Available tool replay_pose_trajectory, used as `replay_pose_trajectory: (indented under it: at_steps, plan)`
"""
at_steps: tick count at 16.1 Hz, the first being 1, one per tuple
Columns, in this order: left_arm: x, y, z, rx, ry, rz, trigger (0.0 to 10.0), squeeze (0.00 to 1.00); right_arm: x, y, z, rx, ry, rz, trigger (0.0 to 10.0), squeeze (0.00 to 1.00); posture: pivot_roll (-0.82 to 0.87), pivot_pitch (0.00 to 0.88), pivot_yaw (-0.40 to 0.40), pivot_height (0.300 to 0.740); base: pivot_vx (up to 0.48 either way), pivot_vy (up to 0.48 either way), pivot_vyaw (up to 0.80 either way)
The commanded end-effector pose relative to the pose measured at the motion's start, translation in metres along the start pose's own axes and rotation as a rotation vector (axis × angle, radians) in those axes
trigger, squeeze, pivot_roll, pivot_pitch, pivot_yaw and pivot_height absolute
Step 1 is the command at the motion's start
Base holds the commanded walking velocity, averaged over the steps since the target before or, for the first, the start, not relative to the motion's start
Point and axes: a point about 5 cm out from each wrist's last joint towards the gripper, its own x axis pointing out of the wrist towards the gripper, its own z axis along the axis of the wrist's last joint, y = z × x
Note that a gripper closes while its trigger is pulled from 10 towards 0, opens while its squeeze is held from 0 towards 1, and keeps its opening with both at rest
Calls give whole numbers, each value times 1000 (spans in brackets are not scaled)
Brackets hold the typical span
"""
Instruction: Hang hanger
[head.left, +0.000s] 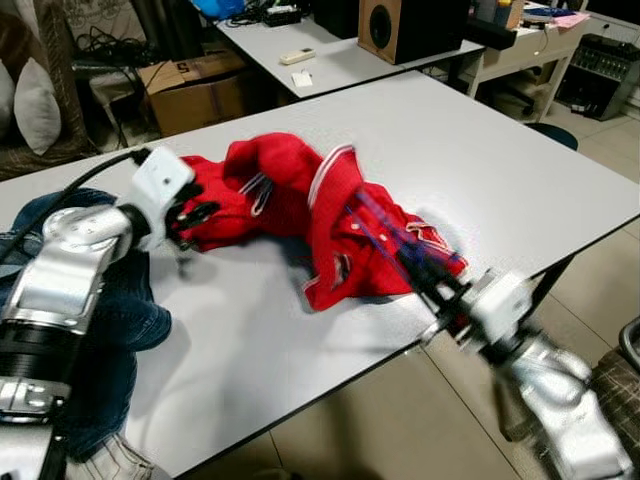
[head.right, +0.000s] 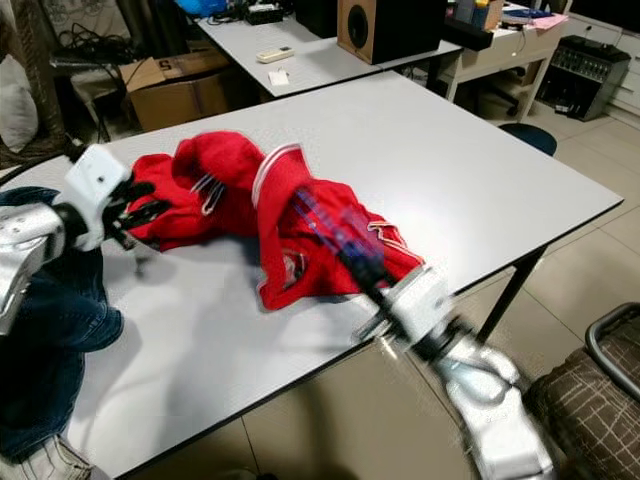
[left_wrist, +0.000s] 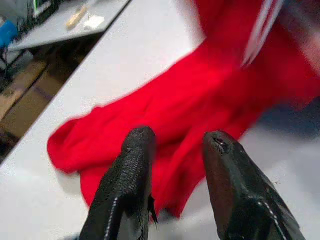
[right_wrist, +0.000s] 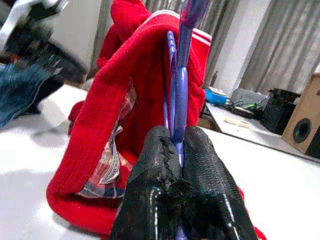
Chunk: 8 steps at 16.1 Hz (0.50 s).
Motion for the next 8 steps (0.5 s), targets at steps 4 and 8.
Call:
replay_pose_trajectory:
  at_steps: [4, 8]
  plan:
    - [-10, -4, -8, 4, 0, -129, 10000, 502, 1, -22, 31, 55, -51, 106, 10000, 0, 24, 0, 94, 740, 0, 0, 0]
    - [-41, 9, 30, -83, -197, -293, 10000, 1000, -5, -41, 41, 88, 24, 211, 10000, 0, 12, 0, 87, 740, 0, 0, 0]
